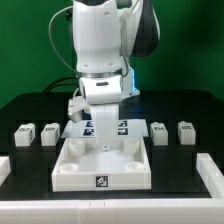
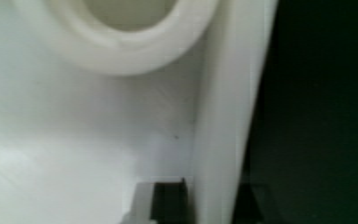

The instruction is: Assemble one leg

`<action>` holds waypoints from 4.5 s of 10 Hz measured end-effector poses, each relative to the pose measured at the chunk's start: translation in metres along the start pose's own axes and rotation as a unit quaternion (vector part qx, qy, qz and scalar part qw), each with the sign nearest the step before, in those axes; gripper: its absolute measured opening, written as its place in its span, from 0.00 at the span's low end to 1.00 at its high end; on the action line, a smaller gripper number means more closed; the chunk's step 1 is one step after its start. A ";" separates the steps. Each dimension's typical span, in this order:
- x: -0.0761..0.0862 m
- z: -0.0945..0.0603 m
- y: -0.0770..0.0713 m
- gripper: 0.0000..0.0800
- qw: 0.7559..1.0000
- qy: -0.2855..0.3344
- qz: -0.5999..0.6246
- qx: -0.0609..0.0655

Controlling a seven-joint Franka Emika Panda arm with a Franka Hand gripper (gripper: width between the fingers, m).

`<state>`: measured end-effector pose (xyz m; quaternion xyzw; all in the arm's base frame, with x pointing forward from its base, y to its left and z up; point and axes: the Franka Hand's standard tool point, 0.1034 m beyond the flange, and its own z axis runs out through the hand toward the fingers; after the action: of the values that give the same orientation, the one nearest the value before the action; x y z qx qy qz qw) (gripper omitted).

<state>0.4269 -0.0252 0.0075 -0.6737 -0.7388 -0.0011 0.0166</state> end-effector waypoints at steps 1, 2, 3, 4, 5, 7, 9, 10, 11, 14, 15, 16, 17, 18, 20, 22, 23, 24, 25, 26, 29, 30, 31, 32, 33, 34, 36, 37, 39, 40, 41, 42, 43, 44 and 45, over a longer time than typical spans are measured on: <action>0.000 0.000 0.001 0.07 1.000 0.000 0.000 -0.001; 0.000 0.000 0.001 0.07 1.000 0.000 0.000 -0.002; 0.000 0.000 0.001 0.07 1.000 0.000 0.000 -0.002; 0.000 0.000 0.001 0.07 1.000 0.000 0.000 -0.002; 0.000 0.000 0.001 0.07 1.000 0.000 0.000 -0.002; 0.012 -0.006 0.016 0.07 1.000 0.002 0.020 -0.008; 0.031 -0.014 0.044 0.07 1.000 0.009 0.025 -0.012; 0.041 -0.012 0.055 0.07 0.999 0.013 0.030 -0.016; 0.055 -0.009 0.063 0.07 0.999 0.019 0.039 -0.018; 0.071 0.001 0.079 0.07 0.998 0.028 0.046 -0.021; 0.077 0.001 0.083 0.07 0.998 0.029 0.058 -0.018; 0.083 0.001 0.083 0.07 0.997 0.029 0.068 -0.012; 0.086 0.001 0.083 0.07 0.997 0.027 0.075 -0.011; 0.086 0.001 0.083 0.07 0.997 0.027 0.074 -0.012; 0.086 0.002 0.083 0.07 0.997 0.027 0.067 -0.024; 0.086 0.002 0.083 0.17 0.997 0.027 0.068 -0.023; 0.085 0.002 0.083 0.40 0.997 0.026 0.068 -0.023; 0.085 0.002 0.083 0.40 0.997 0.026 0.068 -0.023; 0.085 0.002 0.083 0.60 0.997 0.026 0.068 -0.023; 0.085 0.002 0.083 0.60 0.997 0.026 0.068 -0.023; 0.085 0.002 0.083 0.80 0.997 0.026 0.068 -0.023; 0.085 0.002 0.083 0.81 0.997 0.026 0.068 -0.023; 0.084 0.000 0.082 0.81 0.997 0.026 0.071 -0.024; 0.083 -0.009 0.077 0.81 0.996 0.024 0.077 -0.029; 0.085 -0.019 0.069 0.81 0.994 0.022 0.100 -0.032; 0.093 -0.029 0.062 0.81 0.989 0.021 0.145 -0.035; 0.115 -0.040 0.048 0.81 0.978 0.021 0.206 -0.034; 0.128 -0.043 0.044 0.81 0.958 0.024 0.283 -0.030; 0.157 -0.054 0.052 0.81 0.917 0.036 0.395 -0.037; 0.156 -0.055 0.059 0.81 0.911 0.042 0.409 -0.039; 0.155 -0.054 0.058 0.81 0.892 0.044 0.449 -0.034; 0.157 -0.053 0.057 0.81 0.864 0.048 0.501 -0.029; 0.162 -0.052 0.055 0.81 0.826 0.054 0.561 -0.024; 0.177 -0.043 0.042 0.81 0.783 0.056 0.620 -0.016; 0.180 -0.036 0.032 0.81 0.771 0.052 0.635 -0.008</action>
Offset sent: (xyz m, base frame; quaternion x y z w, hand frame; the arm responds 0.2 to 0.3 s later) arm 0.0000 0.0000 0.0000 0.0000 0.0000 0.0000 1.0000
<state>0.4426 0.1563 0.0476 -0.9884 -0.1411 -0.0310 0.0470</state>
